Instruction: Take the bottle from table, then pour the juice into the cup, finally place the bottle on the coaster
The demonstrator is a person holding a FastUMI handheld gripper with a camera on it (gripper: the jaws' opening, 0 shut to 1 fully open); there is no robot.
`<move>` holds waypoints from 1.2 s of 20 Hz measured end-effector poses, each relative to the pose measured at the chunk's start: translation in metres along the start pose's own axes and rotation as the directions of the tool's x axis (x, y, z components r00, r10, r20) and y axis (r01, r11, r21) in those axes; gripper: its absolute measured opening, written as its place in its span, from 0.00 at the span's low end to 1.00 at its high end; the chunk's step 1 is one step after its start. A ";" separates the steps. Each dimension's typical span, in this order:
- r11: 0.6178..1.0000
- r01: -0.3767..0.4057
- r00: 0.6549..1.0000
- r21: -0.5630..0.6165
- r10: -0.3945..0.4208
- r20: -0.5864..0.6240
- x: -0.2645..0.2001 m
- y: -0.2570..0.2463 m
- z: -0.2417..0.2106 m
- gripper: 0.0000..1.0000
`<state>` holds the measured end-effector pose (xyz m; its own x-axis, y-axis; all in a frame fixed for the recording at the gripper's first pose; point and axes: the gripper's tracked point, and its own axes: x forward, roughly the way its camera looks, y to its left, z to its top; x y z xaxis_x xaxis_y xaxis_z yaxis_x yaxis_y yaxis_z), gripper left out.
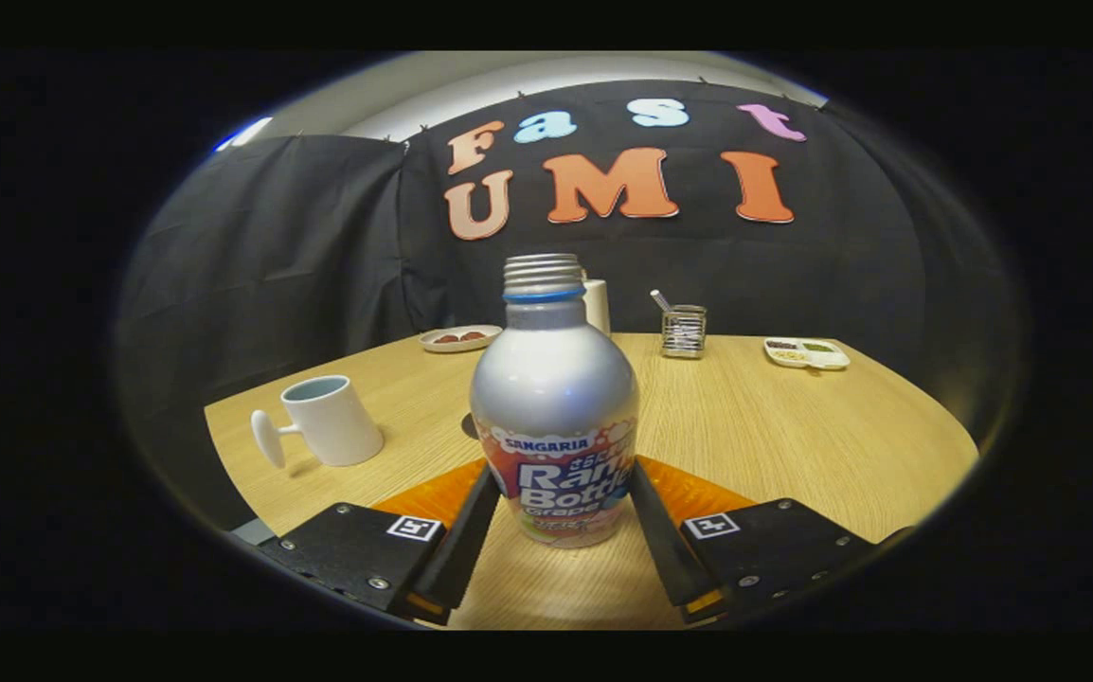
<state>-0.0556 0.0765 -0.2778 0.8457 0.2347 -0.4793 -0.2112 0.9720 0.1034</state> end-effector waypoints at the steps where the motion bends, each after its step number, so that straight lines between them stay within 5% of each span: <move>1: 1.000 0.000 1.000 0.005 0.000 -0.004 -0.001 0.000 0.001 0.78; 7: 1.000 -0.005 0.995 -0.007 0.005 0.097 -0.003 0.006 0.042 0.78; 15: 0.982 0.099 0.986 -0.163 -0.074 0.150 -0.001 0.011 0.064 0.78; 24: 0.888 0.219 0.965 -0.404 -0.137 0.223 0.014 0.028 0.079 0.77</move>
<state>-0.0109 0.1085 -0.2124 0.9544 0.0967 -0.2825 -0.2004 0.9089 -0.3657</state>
